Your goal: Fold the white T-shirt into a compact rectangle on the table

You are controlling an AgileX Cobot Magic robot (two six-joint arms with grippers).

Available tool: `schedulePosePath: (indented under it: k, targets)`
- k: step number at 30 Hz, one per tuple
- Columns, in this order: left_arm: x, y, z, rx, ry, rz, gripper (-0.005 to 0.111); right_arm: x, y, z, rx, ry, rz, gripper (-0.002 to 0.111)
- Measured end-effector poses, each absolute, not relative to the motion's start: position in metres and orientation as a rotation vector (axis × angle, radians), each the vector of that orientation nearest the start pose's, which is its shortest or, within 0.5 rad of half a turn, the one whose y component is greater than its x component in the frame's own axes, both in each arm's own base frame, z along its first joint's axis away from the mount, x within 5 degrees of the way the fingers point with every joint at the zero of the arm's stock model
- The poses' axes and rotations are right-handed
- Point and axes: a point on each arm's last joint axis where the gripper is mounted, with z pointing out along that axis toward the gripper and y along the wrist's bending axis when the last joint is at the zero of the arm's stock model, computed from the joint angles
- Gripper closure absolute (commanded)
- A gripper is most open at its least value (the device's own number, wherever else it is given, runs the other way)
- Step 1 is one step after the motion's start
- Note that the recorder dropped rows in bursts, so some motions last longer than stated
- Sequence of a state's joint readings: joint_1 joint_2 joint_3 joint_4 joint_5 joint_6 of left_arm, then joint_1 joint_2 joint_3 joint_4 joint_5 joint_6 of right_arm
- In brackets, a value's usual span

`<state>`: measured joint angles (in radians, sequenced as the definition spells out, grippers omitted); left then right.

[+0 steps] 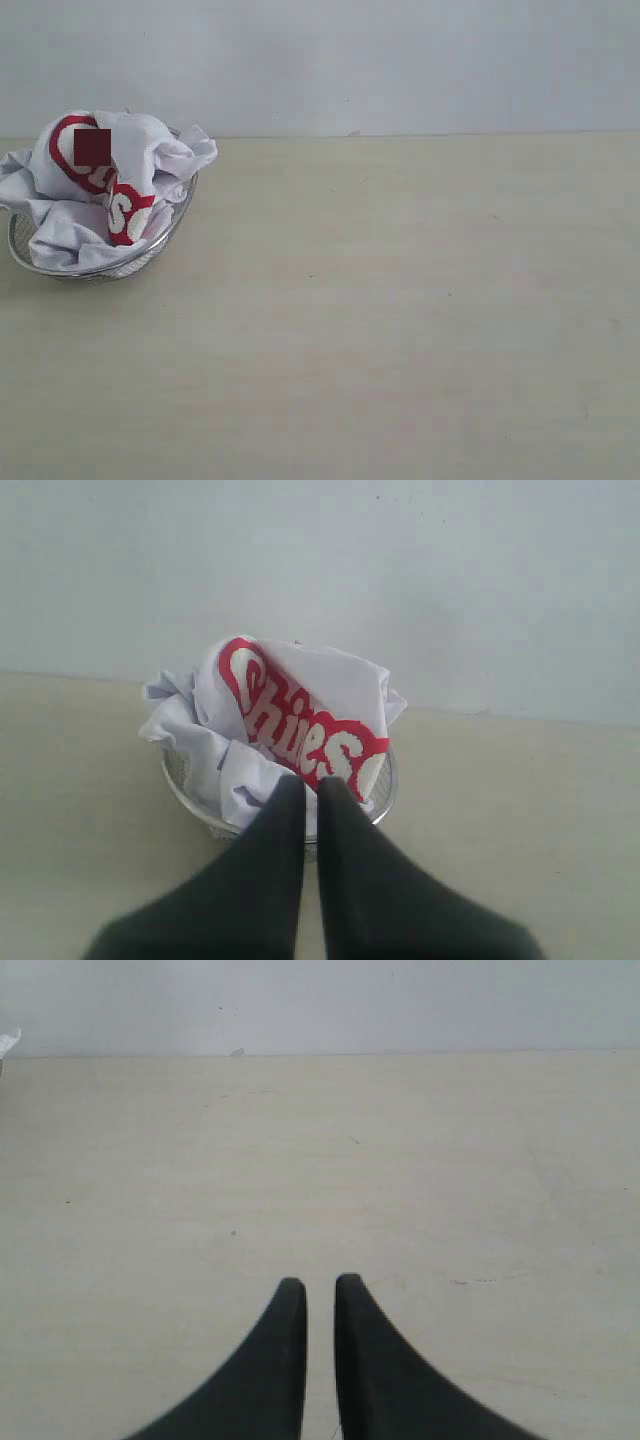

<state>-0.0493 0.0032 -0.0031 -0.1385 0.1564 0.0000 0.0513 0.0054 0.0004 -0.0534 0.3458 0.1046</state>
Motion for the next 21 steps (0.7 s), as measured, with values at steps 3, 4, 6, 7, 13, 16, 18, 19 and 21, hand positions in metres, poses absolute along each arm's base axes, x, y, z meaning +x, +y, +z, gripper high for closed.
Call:
schedulePosePath:
  k: [3, 4, 6, 7, 13, 16, 18, 19, 21]
  targets:
    - [0.0562, -0.0047, 0.2, -0.055, 1.64, -0.16, 0.102, 0.0538, 0.0011, 0.1816, 0.015, 1.835, 0.058, 0.102]
    - [0.0562, -0.0047, 0.2, -0.055, 1.64, -0.16, 0.102, 0.0538, 0.0011, 0.1816, 0.015, 1.835, 0.058, 0.102]
    - [0.0562, -0.0047, 0.2, -0.055, 1.64, -0.16, 0.102, 0.0538, 0.0011, 0.1816, 0.015, 1.835, 0.058, 0.102]
    - [0.0562, -0.0047, 0.2, -0.055, 1.64, -0.16, 0.102, 0.0538, 0.0011, 0.1816, 0.015, 1.835, 0.058, 0.102]
    - [0.0562, -0.0047, 0.2, -0.055, 1.64, -0.16, 0.102, 0.0538, 0.0011, 0.1816, 0.015, 1.835, 0.058, 0.102]
    - [0.0562, -0.0047, 0.2, -0.055, 1.64, -0.16, 0.102, 0.0538, 0.0011, 0.1816, 0.015, 1.835, 0.058, 0.102]
    - [0.0562, -0.0049, 0.2, -0.064, 1.64, -0.171, 0.102, 0.0538, 0.0011, 0.1816, 0.015, 1.835, 0.058, 0.102]
    - [0.0561, -0.0051, 0.2005, -0.069, 1.64, -0.179, 0.102, 0.0538, 0.0011, 0.1816, 0.015, 1.835, 0.058, 0.102]
    - [0.0551, -0.0054, 0.2075, -0.082, 1.624, -0.199, 0.102, 0.0538, 0.0011, 0.1816, 0.015, 1.835, 0.058, 0.102]
